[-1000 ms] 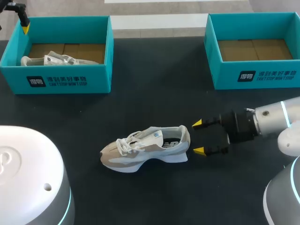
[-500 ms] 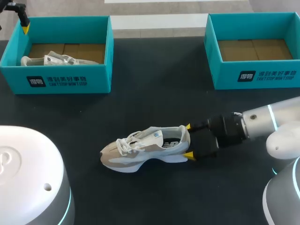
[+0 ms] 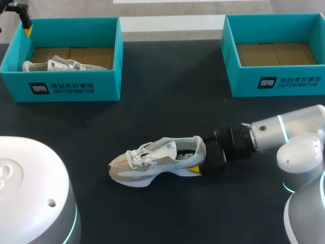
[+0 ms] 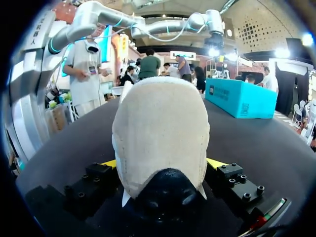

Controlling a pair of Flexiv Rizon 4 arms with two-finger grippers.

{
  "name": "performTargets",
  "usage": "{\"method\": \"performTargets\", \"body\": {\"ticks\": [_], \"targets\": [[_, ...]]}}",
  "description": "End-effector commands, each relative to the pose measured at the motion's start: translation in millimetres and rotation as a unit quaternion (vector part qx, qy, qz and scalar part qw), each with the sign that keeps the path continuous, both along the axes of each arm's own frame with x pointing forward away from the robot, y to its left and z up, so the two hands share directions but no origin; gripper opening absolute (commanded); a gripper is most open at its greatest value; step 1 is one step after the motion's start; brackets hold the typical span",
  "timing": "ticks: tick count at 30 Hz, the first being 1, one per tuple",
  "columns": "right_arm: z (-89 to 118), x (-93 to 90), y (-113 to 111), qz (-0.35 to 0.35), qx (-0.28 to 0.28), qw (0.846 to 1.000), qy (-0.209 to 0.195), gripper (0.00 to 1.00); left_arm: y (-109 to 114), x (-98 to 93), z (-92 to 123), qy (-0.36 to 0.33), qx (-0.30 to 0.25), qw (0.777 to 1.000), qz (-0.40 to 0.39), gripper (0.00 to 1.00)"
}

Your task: Take the shoe out of the shoebox, open the shoe tongue, remove and reinsert the insole, then place the shoe into the shoebox

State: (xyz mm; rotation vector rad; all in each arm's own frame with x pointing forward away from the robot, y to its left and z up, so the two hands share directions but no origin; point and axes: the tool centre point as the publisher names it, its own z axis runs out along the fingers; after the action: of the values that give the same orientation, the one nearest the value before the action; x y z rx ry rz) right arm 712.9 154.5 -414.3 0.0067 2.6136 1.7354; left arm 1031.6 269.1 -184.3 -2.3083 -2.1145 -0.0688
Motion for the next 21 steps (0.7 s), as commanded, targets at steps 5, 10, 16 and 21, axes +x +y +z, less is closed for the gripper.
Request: {"method": "performTargets", "body": {"ticks": [5,10,16,21], "targets": [[-17.1,1.7,12.1,0.014,-0.006,1.000,0.012,1.00,0.0,-0.2,0.1,0.000,0.001,1.000,0.000,1.00],[-19.9,0.1,13.1,0.013,-0.009,1.000,0.014,1.00,0.0,-0.2,0.1,0.000,0.001,1.000,0.000,1.00],[-15.2,-0.1,13.5,0.007,-0.014,1.000,0.006,0.00,0.0,-0.2,0.1,0.000,0.001,1.000,0.000,1.00],[-7.8,-1.7,6.4,-0.015,-0.014,1.000,0.000,0.00,0.0,-0.2,0.1,0.000,0.001,1.000,0.000,1.00]]}}
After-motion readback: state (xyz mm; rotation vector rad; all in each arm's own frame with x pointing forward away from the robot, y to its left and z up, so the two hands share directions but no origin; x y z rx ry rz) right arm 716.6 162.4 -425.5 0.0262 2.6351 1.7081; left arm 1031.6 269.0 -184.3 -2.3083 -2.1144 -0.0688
